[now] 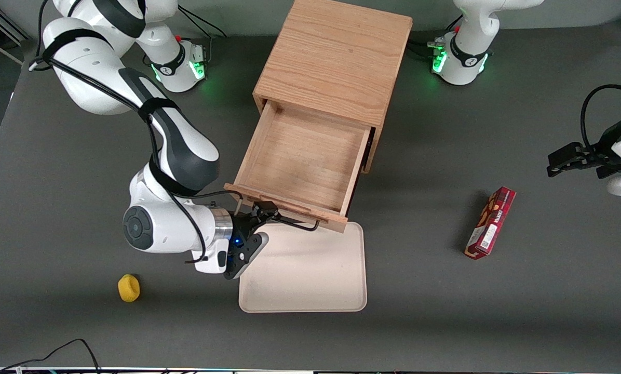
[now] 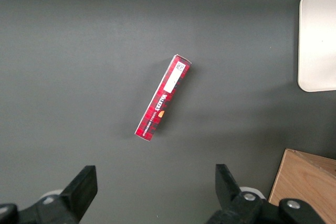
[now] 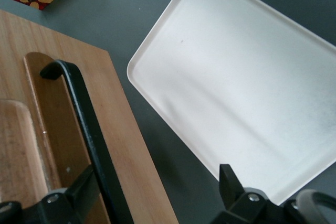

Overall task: Open upper drawer
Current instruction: 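Pull the upper drawer outward by its handle with the right gripper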

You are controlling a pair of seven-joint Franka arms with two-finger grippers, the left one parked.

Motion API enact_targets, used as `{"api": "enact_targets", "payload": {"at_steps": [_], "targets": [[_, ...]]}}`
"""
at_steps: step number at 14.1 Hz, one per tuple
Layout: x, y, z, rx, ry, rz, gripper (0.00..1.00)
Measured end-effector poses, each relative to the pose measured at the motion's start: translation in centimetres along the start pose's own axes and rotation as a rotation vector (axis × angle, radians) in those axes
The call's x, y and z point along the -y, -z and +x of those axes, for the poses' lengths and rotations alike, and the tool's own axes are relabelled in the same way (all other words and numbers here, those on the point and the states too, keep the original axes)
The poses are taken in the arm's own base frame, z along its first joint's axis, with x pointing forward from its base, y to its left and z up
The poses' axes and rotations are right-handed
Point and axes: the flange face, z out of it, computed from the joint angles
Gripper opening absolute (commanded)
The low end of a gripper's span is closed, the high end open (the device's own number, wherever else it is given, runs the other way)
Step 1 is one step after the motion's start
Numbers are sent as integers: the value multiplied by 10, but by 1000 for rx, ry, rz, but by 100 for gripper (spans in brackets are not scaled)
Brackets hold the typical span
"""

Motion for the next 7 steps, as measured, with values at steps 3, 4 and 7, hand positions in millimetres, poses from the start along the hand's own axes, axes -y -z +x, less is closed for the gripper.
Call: {"api": "enact_targets", "payload": {"at_steps": [3,4,7], "targets": [[-1,6,1,-3,0,1,100],[-1,10,2,-9,1,0,100],[9,42,6,-40,20,-14,100]]}}
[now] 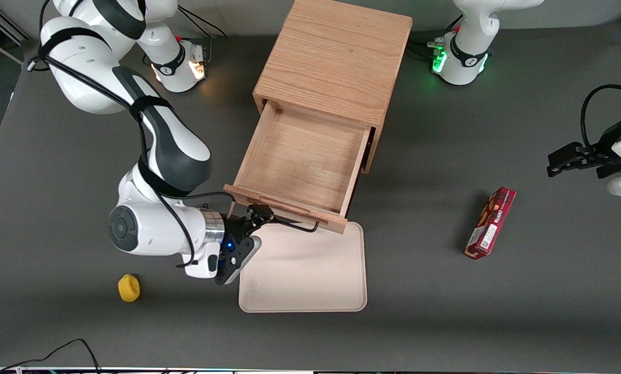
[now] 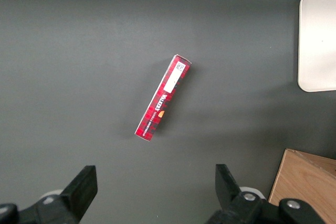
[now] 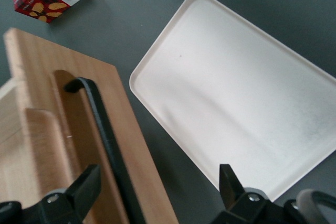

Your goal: Open upper drawer

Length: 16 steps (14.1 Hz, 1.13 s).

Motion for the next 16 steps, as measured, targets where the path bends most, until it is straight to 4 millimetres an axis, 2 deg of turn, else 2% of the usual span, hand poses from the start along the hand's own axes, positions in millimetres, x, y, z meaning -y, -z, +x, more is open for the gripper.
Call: {"api": "enact_targets", "payload": {"at_steps": [2,4,6,9,12,15,16], "targets": [[29,45,-3,21,34,-20,100],[66,99,-18,61,28,-77,100],[94,146,-38,74,-82,-152,100],[129,196,-73,85,-285,-254,100],[140,255,-120,110,-487,-345,100],[139,317,-183,160,-614,-402,100],[136,330,-199,161,-649,-412,100]]}}
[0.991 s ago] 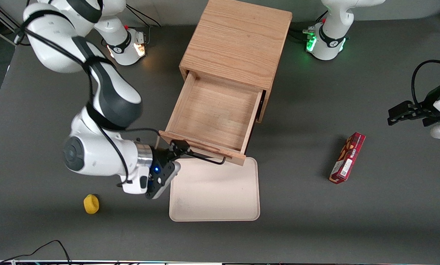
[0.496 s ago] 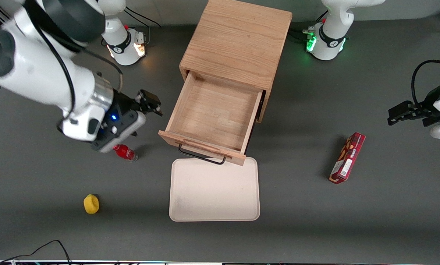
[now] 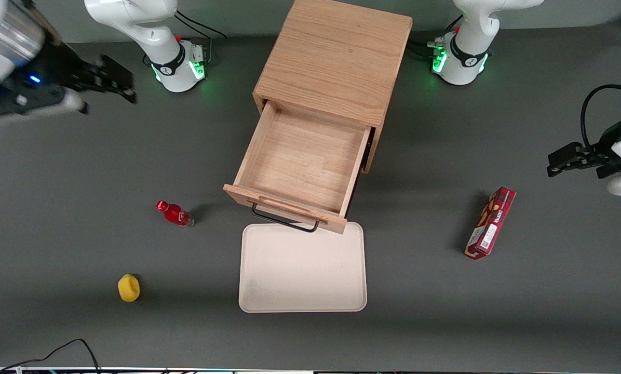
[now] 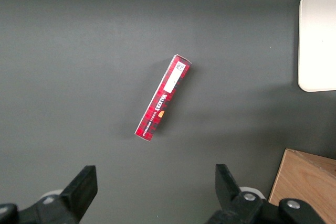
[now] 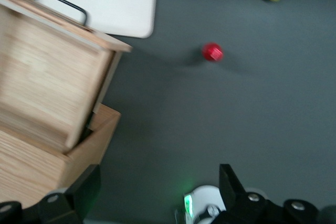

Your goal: Open upper drawer

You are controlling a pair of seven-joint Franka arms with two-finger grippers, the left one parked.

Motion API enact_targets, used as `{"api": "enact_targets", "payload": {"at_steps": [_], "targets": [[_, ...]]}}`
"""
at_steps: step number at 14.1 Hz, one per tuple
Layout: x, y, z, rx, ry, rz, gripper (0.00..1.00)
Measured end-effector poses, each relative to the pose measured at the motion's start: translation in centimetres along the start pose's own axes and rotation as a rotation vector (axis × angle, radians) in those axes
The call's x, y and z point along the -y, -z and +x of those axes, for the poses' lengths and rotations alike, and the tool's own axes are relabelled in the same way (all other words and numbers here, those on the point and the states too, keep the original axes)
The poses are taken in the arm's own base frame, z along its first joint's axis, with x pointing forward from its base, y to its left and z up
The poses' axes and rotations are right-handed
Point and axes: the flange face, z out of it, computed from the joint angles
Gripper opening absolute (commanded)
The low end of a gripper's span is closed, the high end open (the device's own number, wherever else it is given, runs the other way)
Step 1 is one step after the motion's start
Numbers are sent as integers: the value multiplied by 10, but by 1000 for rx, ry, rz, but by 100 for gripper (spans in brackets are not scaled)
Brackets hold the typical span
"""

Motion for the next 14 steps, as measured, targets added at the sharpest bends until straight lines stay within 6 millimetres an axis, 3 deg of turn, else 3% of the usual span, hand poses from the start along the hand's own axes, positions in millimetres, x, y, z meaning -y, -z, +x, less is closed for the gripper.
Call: {"api": "enact_targets", "payload": {"at_steps": [3,6,9,14], "targets": [[-47,-15,-17,30,-105,-13,100],[-96,-59,-16,22,-204,-2,100],[-127,-92,-26,5,-262,-18,100],[-151,-88,-25,-87,-300,-36,100]]}}
